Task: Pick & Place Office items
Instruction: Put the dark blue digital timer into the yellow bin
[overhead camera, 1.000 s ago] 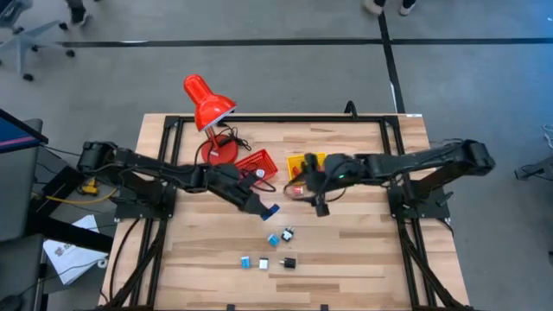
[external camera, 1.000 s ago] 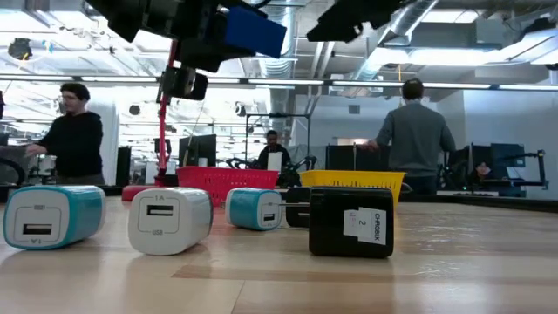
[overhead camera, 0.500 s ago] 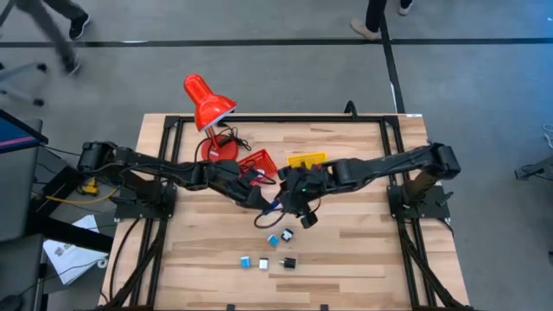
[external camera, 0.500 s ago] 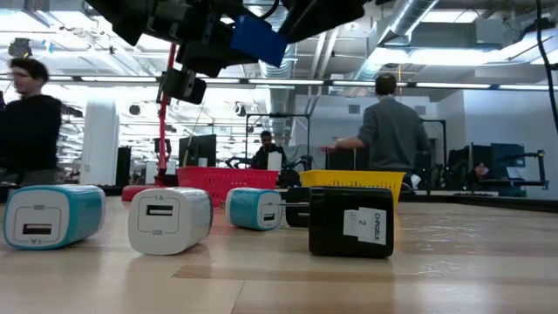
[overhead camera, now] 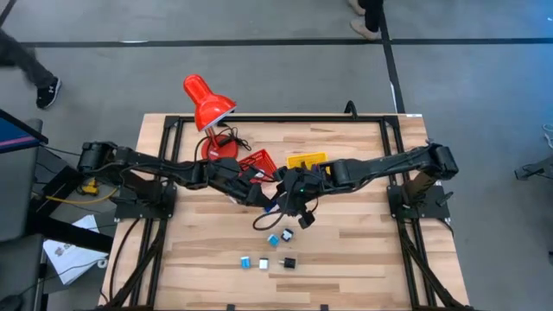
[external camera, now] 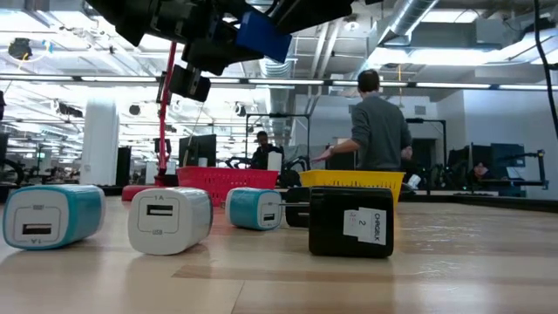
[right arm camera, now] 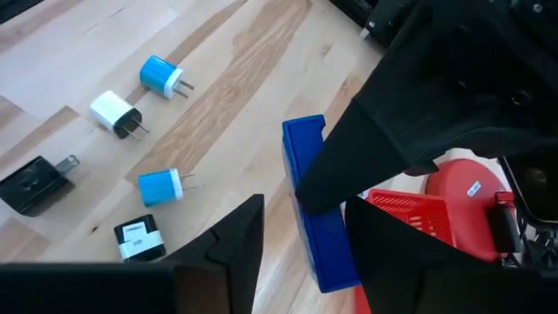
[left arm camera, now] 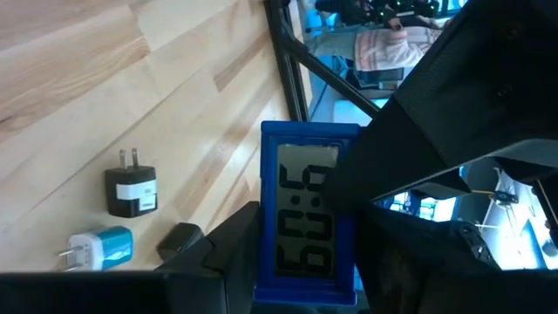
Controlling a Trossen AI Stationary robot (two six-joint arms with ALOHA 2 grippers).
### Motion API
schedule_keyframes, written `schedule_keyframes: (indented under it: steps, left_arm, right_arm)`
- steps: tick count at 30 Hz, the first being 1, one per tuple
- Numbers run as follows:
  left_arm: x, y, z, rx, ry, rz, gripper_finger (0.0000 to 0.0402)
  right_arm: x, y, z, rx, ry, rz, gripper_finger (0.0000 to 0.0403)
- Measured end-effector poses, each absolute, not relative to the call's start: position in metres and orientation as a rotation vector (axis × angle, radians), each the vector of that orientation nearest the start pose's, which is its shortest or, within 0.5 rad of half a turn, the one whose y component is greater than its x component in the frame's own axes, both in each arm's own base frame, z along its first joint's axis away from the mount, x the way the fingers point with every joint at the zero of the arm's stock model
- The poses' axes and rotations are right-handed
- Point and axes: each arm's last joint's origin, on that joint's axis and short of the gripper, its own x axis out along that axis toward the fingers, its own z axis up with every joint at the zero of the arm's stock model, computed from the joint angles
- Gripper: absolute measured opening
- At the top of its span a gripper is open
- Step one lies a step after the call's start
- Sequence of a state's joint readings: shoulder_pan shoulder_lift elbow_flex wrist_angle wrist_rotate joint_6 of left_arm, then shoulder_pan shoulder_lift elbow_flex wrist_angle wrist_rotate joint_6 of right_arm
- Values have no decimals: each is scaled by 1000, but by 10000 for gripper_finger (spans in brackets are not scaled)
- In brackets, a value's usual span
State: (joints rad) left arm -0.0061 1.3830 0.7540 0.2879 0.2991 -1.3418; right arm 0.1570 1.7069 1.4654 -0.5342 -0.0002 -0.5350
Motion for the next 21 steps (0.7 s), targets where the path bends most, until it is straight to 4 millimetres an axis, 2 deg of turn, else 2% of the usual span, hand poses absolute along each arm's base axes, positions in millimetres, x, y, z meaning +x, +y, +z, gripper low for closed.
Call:
schedule_keyframes:
  steps: [21]
  left_arm:
    - [295,-11,236,-1343,472,-47,160]
  right_arm:
    - [371,55,296,-559,743,353,57]
